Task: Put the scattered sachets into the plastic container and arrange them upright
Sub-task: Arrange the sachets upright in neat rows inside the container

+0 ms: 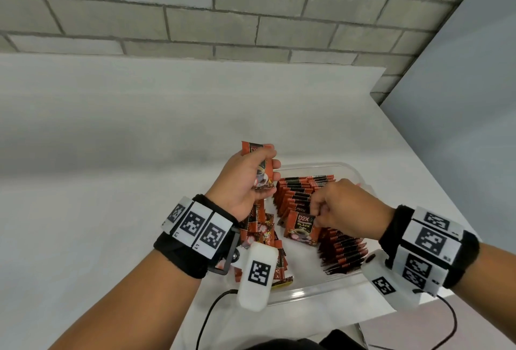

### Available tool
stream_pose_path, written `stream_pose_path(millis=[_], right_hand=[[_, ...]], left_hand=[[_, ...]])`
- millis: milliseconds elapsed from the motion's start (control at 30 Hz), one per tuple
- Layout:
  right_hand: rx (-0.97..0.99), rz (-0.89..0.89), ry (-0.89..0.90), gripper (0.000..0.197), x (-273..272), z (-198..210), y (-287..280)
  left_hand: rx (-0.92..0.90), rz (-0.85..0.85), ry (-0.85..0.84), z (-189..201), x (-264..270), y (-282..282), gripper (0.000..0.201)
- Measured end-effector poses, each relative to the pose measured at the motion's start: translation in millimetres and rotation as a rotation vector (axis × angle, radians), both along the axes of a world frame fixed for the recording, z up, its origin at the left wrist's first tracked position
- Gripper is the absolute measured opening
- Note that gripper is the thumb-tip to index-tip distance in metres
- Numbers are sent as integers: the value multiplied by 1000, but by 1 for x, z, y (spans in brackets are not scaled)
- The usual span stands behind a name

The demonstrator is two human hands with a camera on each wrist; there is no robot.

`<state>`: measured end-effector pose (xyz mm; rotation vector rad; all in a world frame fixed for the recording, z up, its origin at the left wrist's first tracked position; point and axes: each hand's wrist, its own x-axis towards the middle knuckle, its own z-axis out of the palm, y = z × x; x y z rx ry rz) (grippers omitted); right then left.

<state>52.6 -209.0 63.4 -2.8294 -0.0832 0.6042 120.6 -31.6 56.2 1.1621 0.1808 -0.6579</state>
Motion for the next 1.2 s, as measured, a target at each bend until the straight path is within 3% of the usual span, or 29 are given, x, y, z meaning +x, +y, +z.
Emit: stream_pose_path(millis=[267,433,733,1200], right_hand=[[-192,113,-17,18,5,-1,7],[-340,197,1,38,6,-1,8],[-485,373,58,21,5,-9,13],[-488,399,118,14,8,-10,20]], left_hand=[[-7,-7,-4,-1,4,1,13],[-8,-13,-10,1,4,1,14],[-14,-14,-12,-1,5,0,15],[-33,-8,-26,-6,2,-5,16]])
